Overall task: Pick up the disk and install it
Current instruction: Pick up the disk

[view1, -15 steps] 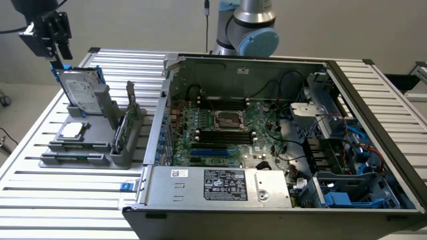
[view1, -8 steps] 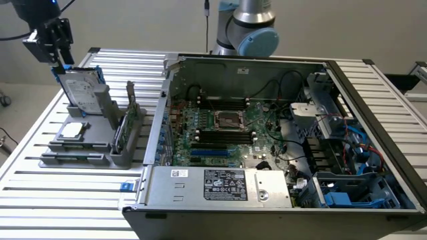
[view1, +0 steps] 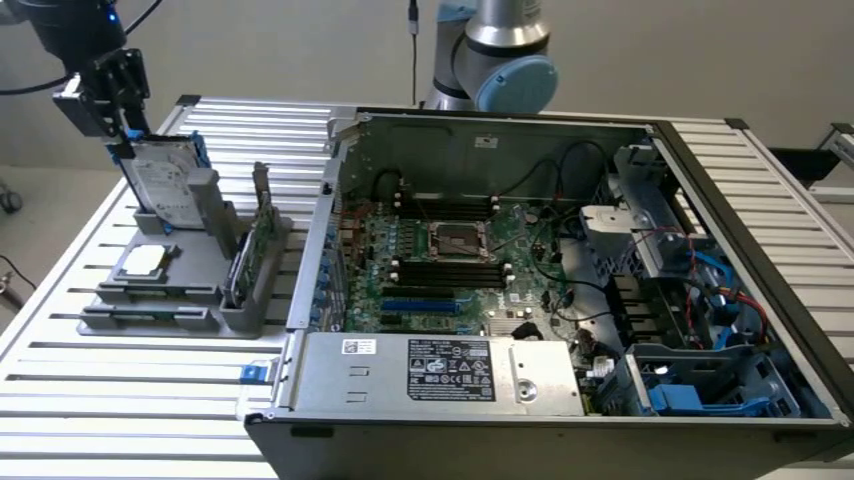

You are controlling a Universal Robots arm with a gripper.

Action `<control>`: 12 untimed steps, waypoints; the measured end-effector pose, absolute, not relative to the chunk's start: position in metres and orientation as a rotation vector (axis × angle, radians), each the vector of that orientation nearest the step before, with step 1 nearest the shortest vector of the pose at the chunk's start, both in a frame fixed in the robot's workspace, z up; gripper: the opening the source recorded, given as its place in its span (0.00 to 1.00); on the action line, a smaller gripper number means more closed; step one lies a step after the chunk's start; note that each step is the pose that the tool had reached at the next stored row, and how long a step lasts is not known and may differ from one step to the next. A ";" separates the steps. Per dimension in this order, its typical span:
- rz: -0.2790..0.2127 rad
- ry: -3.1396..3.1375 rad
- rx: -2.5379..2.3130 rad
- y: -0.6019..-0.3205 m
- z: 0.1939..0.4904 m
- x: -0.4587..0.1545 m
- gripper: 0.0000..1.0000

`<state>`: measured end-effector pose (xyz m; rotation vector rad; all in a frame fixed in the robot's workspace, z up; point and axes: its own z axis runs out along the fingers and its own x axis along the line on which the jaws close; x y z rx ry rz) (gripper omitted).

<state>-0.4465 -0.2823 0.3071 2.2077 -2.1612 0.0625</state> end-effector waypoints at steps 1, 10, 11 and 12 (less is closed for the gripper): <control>0.063 -2.161 2.208 -0.283 0.305 -0.447 0.54; 0.064 -2.162 2.209 -0.284 0.293 -0.448 0.54; 0.065 -2.162 2.209 -0.284 0.292 -0.448 0.54; 0.065 -2.162 2.209 -0.285 0.291 -0.448 0.54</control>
